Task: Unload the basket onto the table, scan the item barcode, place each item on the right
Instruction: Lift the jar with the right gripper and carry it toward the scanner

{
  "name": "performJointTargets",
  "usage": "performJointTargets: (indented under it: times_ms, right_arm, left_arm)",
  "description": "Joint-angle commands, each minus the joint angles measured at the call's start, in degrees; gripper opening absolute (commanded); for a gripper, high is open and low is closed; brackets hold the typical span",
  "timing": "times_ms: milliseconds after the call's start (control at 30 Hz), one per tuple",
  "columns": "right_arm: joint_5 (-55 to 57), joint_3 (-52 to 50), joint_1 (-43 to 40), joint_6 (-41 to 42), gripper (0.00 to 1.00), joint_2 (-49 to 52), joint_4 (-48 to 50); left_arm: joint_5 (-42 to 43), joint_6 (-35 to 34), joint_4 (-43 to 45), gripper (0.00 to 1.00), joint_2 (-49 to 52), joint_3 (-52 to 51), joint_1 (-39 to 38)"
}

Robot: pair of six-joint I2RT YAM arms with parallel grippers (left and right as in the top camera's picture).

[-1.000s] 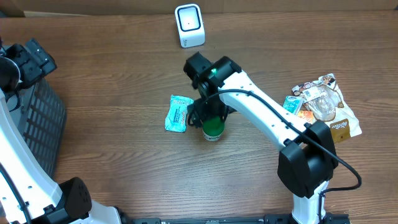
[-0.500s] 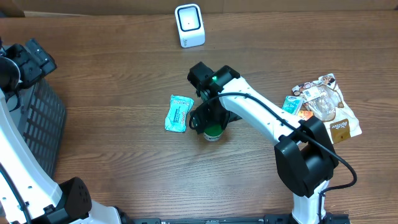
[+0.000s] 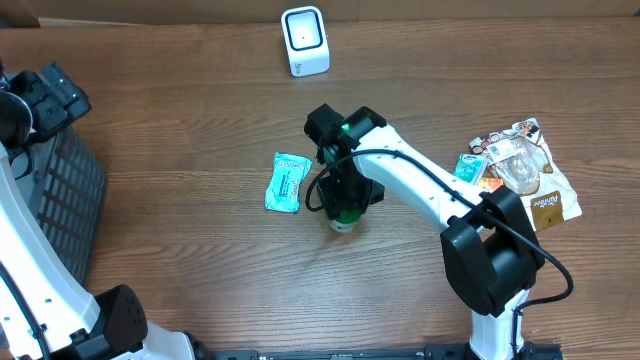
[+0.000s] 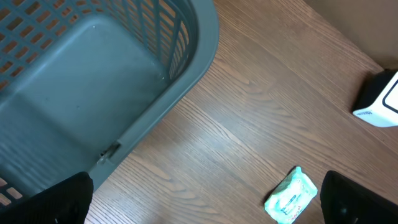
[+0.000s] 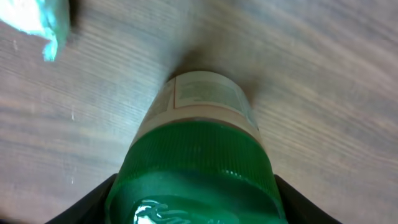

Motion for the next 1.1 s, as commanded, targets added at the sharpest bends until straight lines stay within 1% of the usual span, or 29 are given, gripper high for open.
performJointTargets:
  times_ms: [0, 100, 233, 300, 367, 500, 633, 667, 767, 833, 933, 1067]
  right_arm:
    - [-1.7, 7.1, -1.0, -0.3, 0.49, -0.5, -3.6]
    - [-3.3, 13.4, -1.3, -0.5, 0.49, -0.6, -6.7]
    - [-14.8, 21.8, -3.0, -7.4, 0.49, -1.7, -8.4]
    - [-24.6, 25.1, -5.4, -11.3, 0.49, -3.2, -8.3]
    - [-32.0, 26.3, -7.8, -14.3, 0.49, -4.2, -8.3]
    - [-52.7, 26.5, -17.6, -21.2, 0.49, -5.6, -8.7]
    - [-63.8, 26.5, -25.6, -21.5, 0.50, -5.6, -8.2]
    - [-65.9, 26.5, -27.2, -21.5, 0.53, -5.6, -8.2]
    - [-69.1, 26.5, -29.8, -21.5, 0.54, -5.6, -8.2]
    - [-72.1, 26.5, -30.4, -21.5, 0.53, -5.6, -8.2]
    - [-80.0, 26.5, -30.5, -21.5, 0.51, -5.6, -7.9]
    - [-81.4, 26.5, -30.5, -21.5, 0.50, -5.6, -7.9]
  left_arm:
    - [-0.3, 1.0, 0.1, 1.00, -0.9, 0.7, -0.1]
    - [-0.3, 1.0, 0.1, 1.00, -0.9, 0.7, -0.1]
    - [-0.3, 1.0, 0.1, 1.00, -0.9, 0.7, -0.1]
    - [-0.3, 1.0, 0.1, 1.00, -0.9, 0.7, -0.1]
    - [-0.3, 1.0, 0.1, 1.00, -0.9, 0.7, -0.1]
    - [-0.3, 1.0, 0.1, 1.00, -0.9, 0.7, -0.1]
    - [-0.3, 1.0, 0.1, 1.00, -0.9, 0.7, -0.1]
    - [-0.3, 1.0, 0.1, 1.00, -0.9, 0.7, -0.1]
    - [-0.3, 1.0, 0.1, 1.00, -0.9, 0.7, -0.1]
    - [-0.3, 1.0, 0.1, 1.00, -0.9, 0.7, -0.1]
    - [-0.3, 1.0, 0.1, 1.00, -0.9, 0.7, -0.1]
    - [-0.3, 1.0, 0.1, 1.00, -0.9, 0.7, -0.1]
